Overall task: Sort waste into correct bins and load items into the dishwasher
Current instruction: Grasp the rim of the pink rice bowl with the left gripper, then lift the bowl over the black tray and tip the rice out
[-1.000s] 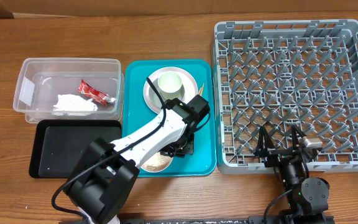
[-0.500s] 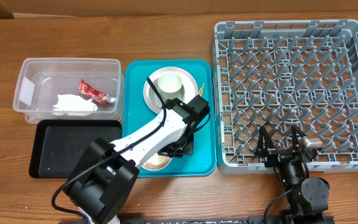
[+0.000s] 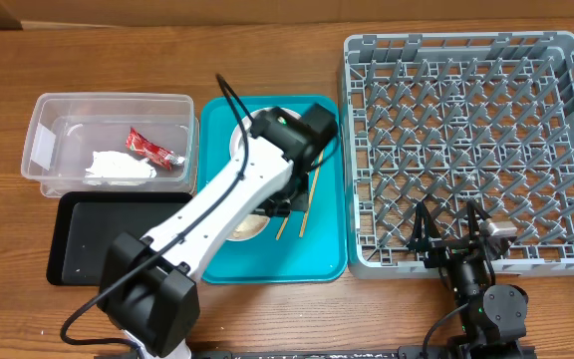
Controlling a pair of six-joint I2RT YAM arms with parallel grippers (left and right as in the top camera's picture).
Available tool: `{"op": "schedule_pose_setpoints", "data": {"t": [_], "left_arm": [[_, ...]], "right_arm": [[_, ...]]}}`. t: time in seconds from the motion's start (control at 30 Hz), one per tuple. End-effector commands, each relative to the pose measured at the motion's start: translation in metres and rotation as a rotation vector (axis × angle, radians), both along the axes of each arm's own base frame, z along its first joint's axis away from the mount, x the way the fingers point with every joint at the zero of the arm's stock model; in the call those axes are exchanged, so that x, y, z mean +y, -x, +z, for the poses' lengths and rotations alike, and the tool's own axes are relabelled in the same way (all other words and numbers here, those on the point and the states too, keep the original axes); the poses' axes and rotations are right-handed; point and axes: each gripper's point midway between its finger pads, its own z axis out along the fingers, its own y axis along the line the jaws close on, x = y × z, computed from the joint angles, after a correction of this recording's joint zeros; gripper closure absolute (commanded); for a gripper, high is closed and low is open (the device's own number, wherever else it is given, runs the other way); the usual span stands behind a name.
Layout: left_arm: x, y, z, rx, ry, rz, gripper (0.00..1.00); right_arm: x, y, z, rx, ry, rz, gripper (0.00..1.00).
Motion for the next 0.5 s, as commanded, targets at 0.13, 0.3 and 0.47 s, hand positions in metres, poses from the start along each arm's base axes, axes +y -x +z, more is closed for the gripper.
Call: {"op": "schedule_pose_setpoints", "data": {"t": [0.13,0.3,0.47], "left_arm": [[0.021,-0.015,0.013,0.056,0.141,0.043,0.96],[0.040,-0.024,0.025,0.047,0.234,0.105,0.96],[0.068,-0.029,0.047,-0.031,0.262,0.184,0.96]], "right_arm": [[-0.002,-0.001,-0.002,-0.004,0.006,-0.012,0.00],[-0.002,-0.001,-0.002,-0.004,0.006,-0.011,0.00],[-0.002,-0.001,-0.002,-0.004,0.006,-0.012,0.00]]}}
